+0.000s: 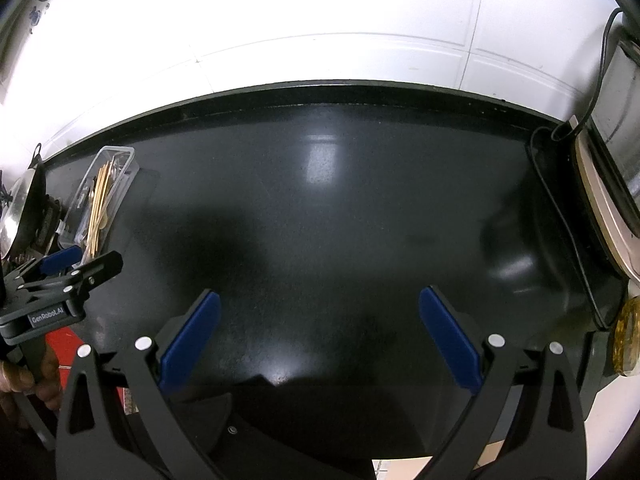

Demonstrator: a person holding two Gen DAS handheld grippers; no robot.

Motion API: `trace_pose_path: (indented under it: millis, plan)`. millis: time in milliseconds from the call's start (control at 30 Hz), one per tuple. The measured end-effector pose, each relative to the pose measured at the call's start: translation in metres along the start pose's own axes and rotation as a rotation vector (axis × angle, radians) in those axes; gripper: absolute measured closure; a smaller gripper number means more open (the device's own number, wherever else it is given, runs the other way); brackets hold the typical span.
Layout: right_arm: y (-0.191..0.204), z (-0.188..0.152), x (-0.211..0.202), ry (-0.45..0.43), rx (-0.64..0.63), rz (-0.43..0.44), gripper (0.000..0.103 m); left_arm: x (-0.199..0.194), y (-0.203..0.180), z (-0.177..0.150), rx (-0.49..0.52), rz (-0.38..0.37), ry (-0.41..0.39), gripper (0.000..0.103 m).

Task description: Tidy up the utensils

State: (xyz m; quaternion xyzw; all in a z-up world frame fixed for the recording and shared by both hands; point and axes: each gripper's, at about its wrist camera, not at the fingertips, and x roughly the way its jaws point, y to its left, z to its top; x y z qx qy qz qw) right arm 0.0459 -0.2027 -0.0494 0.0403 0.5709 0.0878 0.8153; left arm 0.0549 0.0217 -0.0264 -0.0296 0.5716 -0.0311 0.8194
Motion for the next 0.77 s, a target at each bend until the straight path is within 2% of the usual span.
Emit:
trace_pose_path:
  millis: [467, 767]
  plan:
    - [-0.0021, 0.0044, 0.0023, 0.0, -0.002, -0.002, 0.007, 0.0012, -0.0028, 0.0035, 0.027, -0.002, -0.017, 0.006]
    - [-0.0064, 0.0095, 0.0055, 0.006, 0.004, -0.005, 0.007, 0.0071, 0.0, 0.0068, 0.017, 0.002, 0.008, 0.006]
